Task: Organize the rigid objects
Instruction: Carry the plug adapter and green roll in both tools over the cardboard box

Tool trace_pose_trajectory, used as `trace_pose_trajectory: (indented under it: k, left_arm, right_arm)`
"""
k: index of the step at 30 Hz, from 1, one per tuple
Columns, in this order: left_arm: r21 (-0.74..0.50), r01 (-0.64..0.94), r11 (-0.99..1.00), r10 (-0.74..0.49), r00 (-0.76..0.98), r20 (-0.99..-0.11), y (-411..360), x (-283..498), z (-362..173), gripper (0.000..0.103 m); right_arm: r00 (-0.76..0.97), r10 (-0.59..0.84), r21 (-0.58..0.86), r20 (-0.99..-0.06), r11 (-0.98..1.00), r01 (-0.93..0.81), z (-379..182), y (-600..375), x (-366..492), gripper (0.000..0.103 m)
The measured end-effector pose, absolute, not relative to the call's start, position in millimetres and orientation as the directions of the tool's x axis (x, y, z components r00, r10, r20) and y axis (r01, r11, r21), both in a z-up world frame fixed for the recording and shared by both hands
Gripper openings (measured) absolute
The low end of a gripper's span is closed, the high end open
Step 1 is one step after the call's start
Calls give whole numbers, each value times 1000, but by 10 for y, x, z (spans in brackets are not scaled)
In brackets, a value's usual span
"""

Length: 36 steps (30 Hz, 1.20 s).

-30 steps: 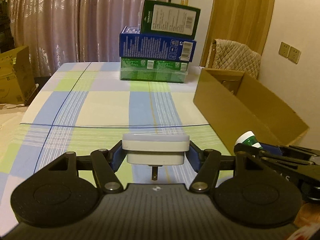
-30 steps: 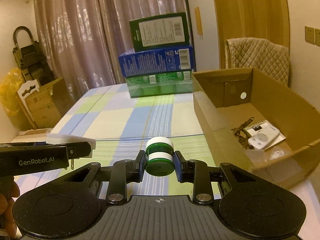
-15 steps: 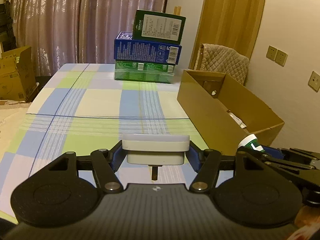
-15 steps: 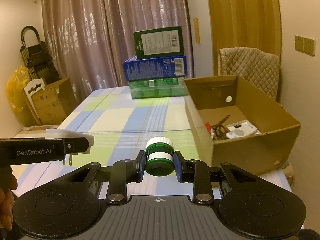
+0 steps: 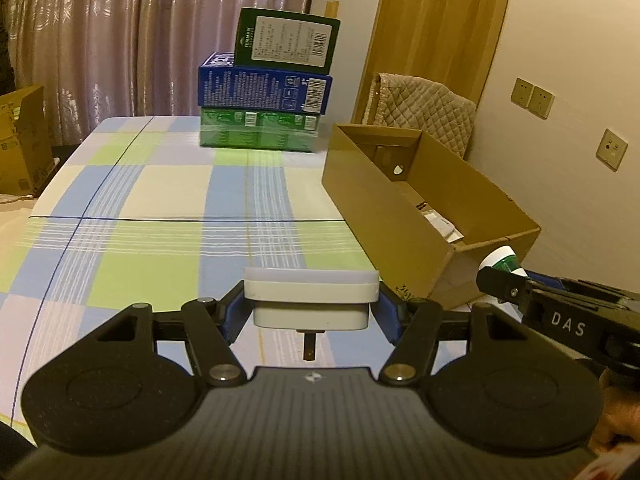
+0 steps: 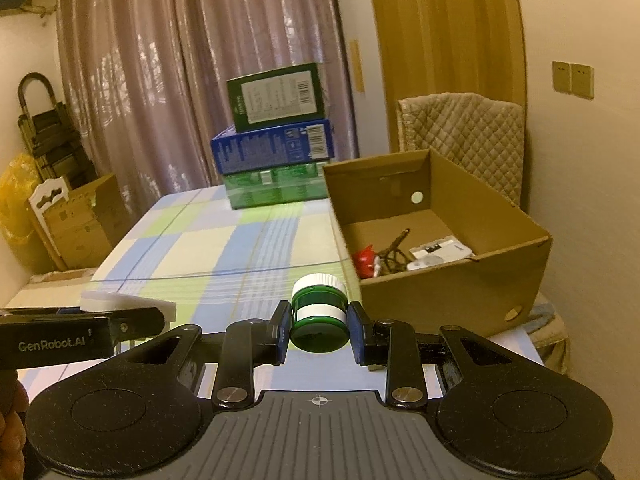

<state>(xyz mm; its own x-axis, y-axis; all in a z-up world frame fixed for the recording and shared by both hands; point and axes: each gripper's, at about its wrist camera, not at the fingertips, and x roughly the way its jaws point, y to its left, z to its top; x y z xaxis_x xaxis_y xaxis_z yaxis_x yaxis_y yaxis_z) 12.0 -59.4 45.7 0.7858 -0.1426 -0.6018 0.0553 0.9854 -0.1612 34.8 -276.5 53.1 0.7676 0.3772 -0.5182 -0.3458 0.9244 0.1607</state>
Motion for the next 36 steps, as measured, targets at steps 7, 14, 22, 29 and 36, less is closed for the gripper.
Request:
trace_pose_trajectory:
  k: [7, 14, 22, 29, 36]
  left_arm:
    - [-158, 73, 985, -154, 784, -601, -685, 140, 483, 60]
    - [-166, 93, 982, -175, 778, -604, -795, 187, 482, 60]
    - [-166, 141, 976, -213, 770, -601, -1006, 286, 490, 60]
    - [-161, 178, 971, -240, 767, -596, -1190, 400, 503, 60]
    - [-166, 214, 963, -271, 762, -588, -1374, 545, 534, 60]
  right_arm:
    - [775, 362, 173, -517, 932, -320, 538, -2892, 388, 27]
    - [791, 341, 174, -508, 940, -293, 569, -3041, 434, 27]
    - [810, 312, 167, -497, 950, -263, 613, -3239, 550, 27]
    - [826, 288, 162, -485, 958, -239, 655, -3403, 669, 27]
    - [839, 267, 133, -475, 964, -231, 707, -3558, 821, 27]
